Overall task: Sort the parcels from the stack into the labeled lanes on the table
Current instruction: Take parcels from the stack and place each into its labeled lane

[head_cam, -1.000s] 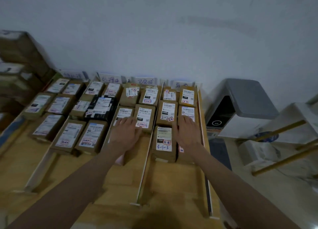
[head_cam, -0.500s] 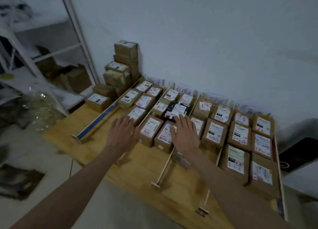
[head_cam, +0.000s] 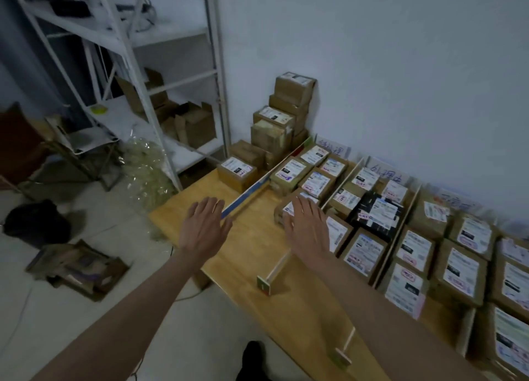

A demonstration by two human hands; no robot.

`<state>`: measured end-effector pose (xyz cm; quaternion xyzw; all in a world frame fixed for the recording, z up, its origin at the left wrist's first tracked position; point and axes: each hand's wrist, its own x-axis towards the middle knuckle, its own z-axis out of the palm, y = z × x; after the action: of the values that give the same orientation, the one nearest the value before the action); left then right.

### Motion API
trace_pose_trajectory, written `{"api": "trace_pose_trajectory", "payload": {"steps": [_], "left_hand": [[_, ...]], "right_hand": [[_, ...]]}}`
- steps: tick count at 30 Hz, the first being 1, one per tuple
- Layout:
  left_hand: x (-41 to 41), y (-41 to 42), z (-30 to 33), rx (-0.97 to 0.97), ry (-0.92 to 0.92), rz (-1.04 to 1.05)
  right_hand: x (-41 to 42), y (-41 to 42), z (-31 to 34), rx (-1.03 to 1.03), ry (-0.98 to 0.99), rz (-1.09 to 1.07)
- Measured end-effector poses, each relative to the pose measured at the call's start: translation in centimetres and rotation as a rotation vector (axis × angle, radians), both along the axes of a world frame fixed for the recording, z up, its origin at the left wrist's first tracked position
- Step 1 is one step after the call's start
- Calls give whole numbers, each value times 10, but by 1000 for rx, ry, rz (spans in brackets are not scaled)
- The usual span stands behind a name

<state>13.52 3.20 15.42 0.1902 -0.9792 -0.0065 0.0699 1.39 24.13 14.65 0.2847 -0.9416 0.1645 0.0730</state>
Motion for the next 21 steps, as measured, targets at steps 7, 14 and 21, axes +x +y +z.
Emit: {"api": "trace_pose_trajectory", "payload": {"steps": [7, 14, 21], "left_hand": [[-46, -85, -14, -9, -56, 34], [-95, -146, -35, -5, -104, 62], [-153, -183, -61, 41, -183, 14]], "right_hand": [[-60, -90, -31, -40, -86, -9], [-104, -140, -58, -12, -217, -55], [-146, -168, -75, 26, -254, -130]]}}
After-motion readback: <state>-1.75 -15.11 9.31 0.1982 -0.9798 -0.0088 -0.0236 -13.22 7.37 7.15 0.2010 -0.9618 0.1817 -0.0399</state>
